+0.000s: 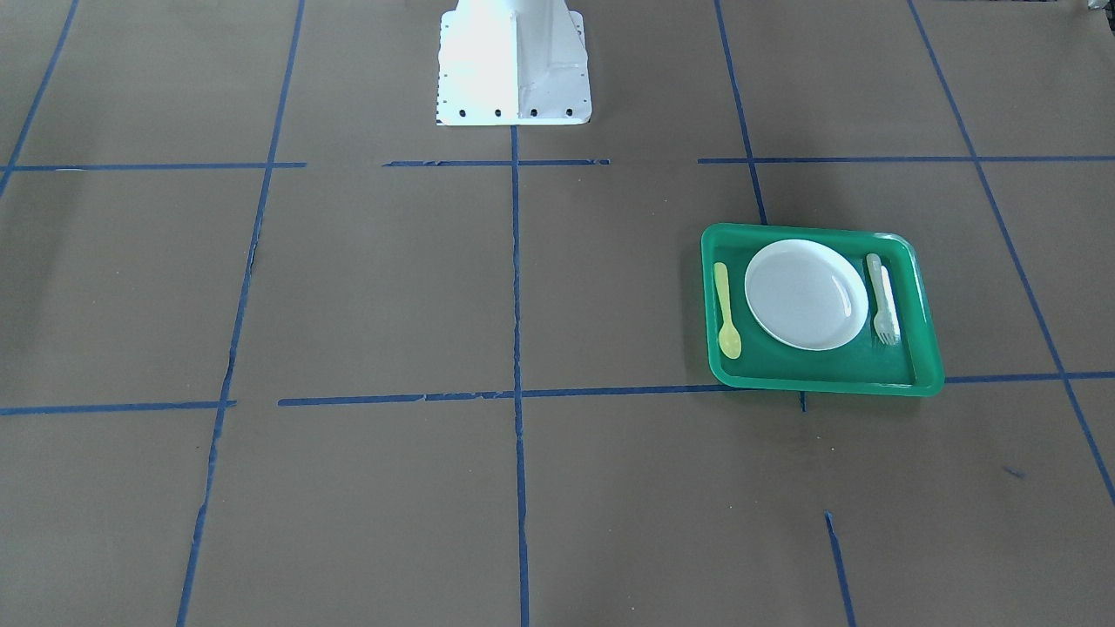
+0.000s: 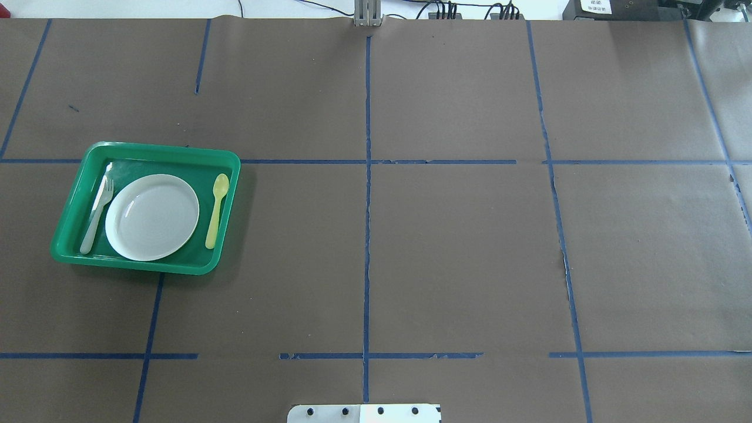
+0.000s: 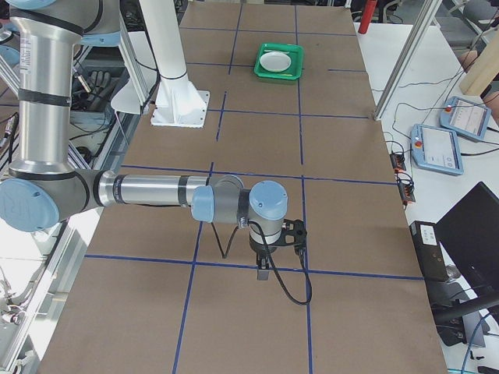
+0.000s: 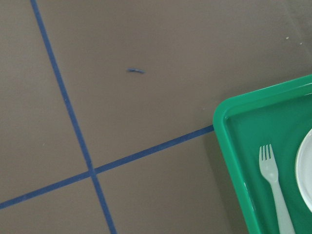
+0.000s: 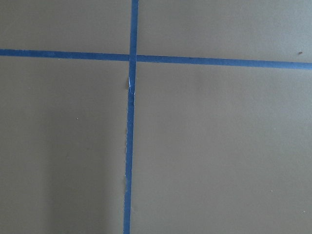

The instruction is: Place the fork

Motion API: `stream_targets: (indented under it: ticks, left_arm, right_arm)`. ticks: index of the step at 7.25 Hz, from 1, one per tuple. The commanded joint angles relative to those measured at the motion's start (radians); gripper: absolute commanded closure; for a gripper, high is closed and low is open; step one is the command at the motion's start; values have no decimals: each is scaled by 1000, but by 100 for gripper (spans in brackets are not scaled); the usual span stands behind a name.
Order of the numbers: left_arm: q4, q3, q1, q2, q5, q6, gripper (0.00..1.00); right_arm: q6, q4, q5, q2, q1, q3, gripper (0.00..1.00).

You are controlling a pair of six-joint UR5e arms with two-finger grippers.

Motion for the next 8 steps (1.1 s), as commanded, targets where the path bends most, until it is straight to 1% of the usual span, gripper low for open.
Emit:
stream_targets:
  ticks: [1,3,8]
  left_arm:
    - [12,38,-41,48,-6,78,0]
    - [6,71,-38,68,-6,72,0]
    - [9,71,-34,46,-6,70,0]
  right_arm:
    - [0,0,0,0,0,0,0]
    - [1,0,0,0,0,0,0]
    - [0,0,0,0,0,0,0]
